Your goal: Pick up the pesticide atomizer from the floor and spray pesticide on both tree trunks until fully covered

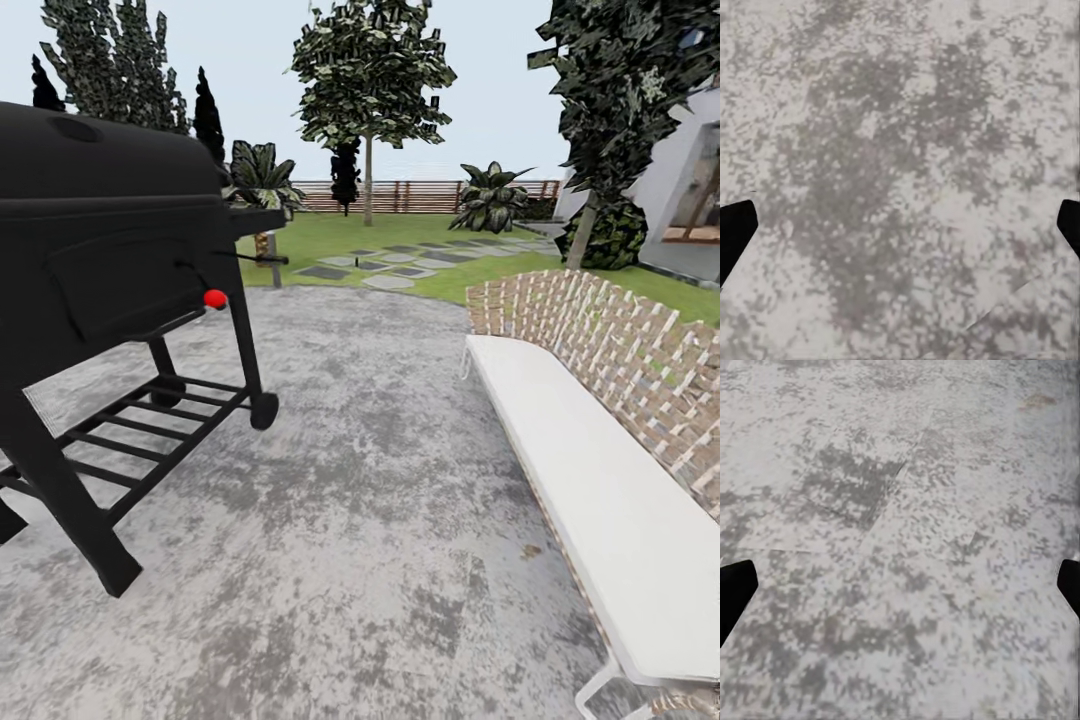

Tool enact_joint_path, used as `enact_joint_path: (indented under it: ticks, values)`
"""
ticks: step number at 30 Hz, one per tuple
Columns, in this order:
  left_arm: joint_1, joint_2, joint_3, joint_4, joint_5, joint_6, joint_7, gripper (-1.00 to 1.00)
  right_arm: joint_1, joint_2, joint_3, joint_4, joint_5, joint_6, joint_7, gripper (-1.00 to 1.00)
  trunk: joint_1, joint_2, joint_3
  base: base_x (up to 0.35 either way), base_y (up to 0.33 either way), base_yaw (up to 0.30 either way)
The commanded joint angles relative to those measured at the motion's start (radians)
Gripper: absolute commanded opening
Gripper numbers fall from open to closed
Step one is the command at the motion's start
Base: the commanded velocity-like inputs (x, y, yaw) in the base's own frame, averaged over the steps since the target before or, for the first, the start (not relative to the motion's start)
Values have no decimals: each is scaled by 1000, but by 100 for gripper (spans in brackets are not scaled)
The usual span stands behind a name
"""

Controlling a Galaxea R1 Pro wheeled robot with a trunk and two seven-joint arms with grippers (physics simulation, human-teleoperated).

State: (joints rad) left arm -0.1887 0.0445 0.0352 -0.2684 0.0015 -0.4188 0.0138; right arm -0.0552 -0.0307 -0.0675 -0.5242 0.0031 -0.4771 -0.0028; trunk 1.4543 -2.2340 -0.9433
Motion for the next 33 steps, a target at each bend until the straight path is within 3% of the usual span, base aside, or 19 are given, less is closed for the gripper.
enact_joint_path:
  ticks: [1, 19, 33]
  values:
    - [0, 0, 0, 0, 0, 0, 0, 100, 0, 0, 0, 0, 0, 0, 1, 100, 0, 0, 0, 334, 0, -298]
    - [0, 1, 2, 0, 0, 0, 2, 100, 0, 0, -1, -1, 0, -1, 6, 100, 0, 0, 0, 334, 0, -294]
    - [0, 2, 2, -1, 0, 0, 2, 100, 0, 0, 1, 0, 0, -1, 2, 100, 0, 0, 0, 334, 0, -31]
